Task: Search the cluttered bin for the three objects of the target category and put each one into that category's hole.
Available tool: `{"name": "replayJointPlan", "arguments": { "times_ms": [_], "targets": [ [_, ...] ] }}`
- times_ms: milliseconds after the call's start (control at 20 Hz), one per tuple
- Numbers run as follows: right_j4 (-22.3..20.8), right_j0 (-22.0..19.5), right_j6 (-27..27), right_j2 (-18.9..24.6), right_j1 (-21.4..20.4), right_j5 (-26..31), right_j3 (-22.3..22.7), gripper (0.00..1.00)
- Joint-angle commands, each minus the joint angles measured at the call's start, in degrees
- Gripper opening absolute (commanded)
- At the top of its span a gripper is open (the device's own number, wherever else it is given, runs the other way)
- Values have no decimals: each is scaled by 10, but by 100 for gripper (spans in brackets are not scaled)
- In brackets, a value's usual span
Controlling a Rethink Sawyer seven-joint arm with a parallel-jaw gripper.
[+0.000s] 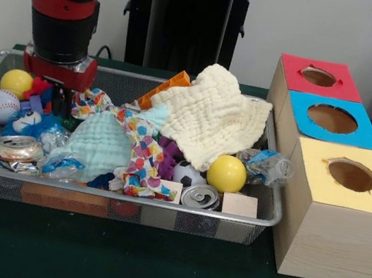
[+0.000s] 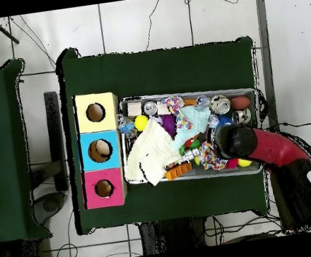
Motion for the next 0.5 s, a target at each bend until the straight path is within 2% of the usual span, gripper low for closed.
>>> {"name": "replayJointPlan", "arguments": {
  "times_ms": [50, 100, 500],
  "targets": [
    [24, 16, 117, -3, -11, -25, 33, 0],
    [26, 14, 110, -2, -9, -25, 34, 100],
    [16, 14, 113, -7, -10, -65, 40, 100]
  ]
}}
